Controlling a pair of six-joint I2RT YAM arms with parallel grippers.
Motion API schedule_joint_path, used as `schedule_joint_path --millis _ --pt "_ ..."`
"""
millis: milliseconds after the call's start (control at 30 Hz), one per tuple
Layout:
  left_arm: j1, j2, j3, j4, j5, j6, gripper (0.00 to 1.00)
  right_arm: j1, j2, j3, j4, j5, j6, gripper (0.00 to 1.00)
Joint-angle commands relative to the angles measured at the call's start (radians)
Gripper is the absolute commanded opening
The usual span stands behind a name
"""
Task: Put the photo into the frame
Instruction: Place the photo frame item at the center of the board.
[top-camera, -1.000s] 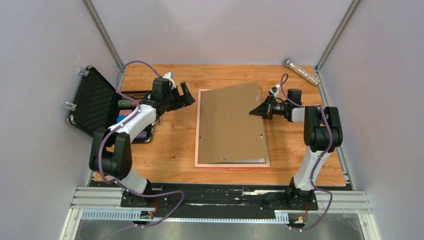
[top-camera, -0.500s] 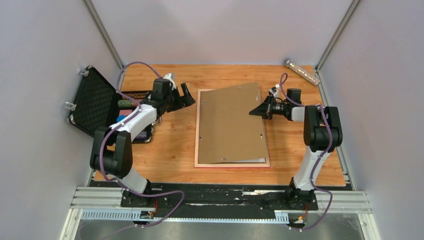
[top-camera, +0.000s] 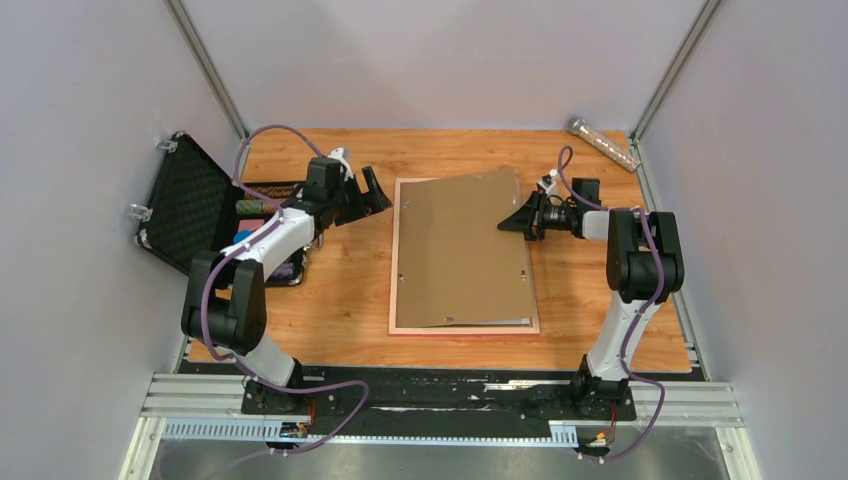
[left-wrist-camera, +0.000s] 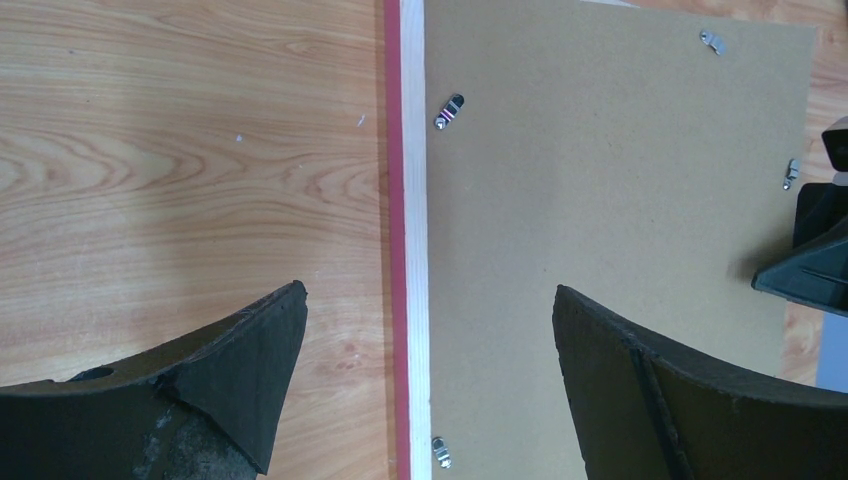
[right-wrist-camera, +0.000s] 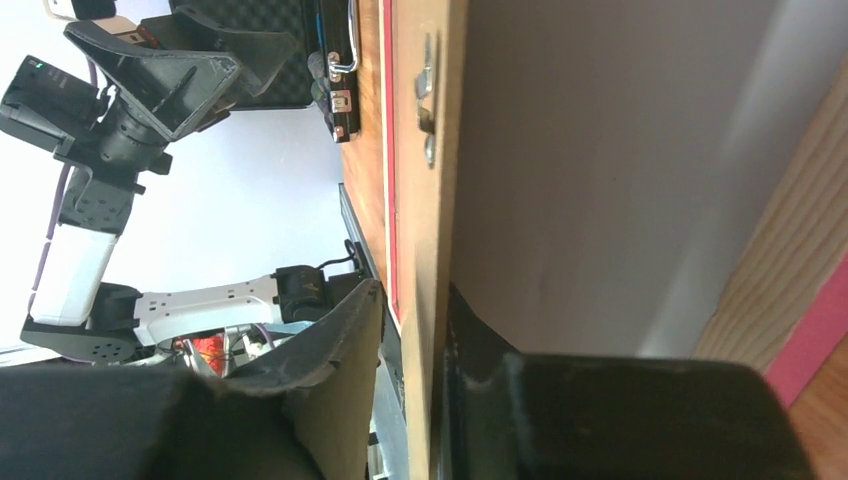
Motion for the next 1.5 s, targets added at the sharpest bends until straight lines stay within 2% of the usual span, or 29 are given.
schedule_joint_path --millis 0,133,733,1133,1467 --pt "0.005 0.004 0.001 0.032 0.005 -0.008 1.0 0.015 -0.009 0.05 -0.033 0.017 -0.058 0.29" --pt "0.005 0.003 0.003 0.03 0.005 -0.008 1.0 0.018 -0.015 0.06 -0.065 0.041 -0.079 0.37" --pt "0.005 0.002 0.003 0.029 0.007 -0.007 1.0 0.04 -0.091 0.126 -0.34 0.24 -0.24 0.65" --pt "0.005 -0.001 0.004 0.029 0.007 -0.004 1.0 0.04 -0.127 0.182 -0.495 0.377 -0.338 0.69" --pt "0.006 -0.009 0.006 0.029 0.01 0.001 1.0 0.071 -0.16 0.189 -0.559 0.448 -0.39 0.7"
